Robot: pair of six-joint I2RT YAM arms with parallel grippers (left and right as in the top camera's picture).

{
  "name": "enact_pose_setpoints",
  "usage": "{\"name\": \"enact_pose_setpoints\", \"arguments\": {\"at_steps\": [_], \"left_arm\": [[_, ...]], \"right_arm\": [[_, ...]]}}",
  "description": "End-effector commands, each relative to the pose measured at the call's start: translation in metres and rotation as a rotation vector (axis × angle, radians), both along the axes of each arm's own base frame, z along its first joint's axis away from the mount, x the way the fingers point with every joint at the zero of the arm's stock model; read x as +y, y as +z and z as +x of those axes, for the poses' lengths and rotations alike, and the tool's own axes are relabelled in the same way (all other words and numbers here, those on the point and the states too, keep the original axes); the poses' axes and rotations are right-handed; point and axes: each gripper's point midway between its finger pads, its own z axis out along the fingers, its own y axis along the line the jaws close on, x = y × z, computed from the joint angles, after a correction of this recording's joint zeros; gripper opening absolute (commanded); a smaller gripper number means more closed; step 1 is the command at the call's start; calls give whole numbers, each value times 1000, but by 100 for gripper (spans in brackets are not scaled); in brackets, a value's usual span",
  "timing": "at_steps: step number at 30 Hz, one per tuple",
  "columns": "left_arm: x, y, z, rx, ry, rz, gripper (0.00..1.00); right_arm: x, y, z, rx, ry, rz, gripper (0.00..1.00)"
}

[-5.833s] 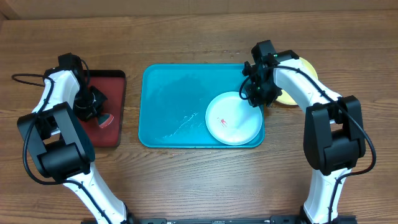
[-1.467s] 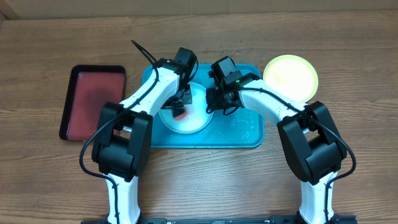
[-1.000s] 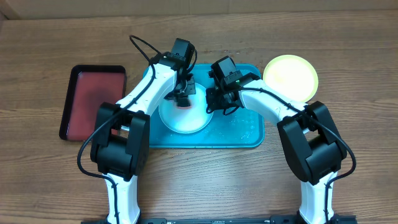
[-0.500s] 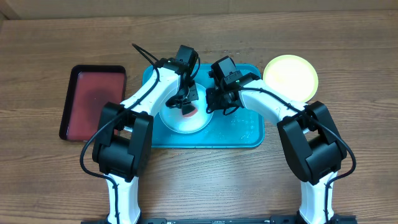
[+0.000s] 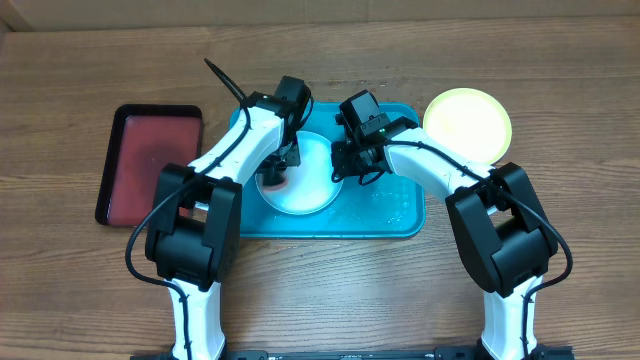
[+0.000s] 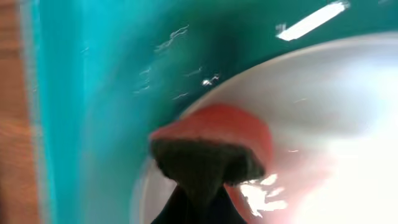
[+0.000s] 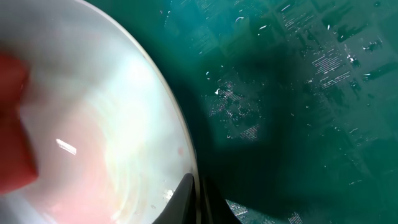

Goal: Clean dirty plates on tray and stack at the side
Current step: 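Scrub the light-blue plate with the sponge in the left gripper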

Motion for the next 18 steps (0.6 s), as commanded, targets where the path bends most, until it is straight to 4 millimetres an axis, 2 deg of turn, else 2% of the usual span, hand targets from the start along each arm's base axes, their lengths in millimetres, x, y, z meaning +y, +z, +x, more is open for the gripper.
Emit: {"name": "enact_pose_setpoints", "arguments": {"at_steps": [1,3,5,11,18], "left_arm": [[-56,13,11,-5,-49,-329,4],[-80,19,14,-8,-47,-458,4],[-87,20,16,-19,-20,-483,4],[-88,17,15,-23,-21,-469,4],[-82,1,-2,32,6,-453,4]], "right_arm": [[-9,-10,-5,11,-6,-43,4],[-9,-10,-5,10,-6,-42,4],[-9,-10,-5,10,-7,-43,4],[-9,-9,-3,5,-7,-40,4],[-8,-9,-3,3,-7,-38,4]]}}
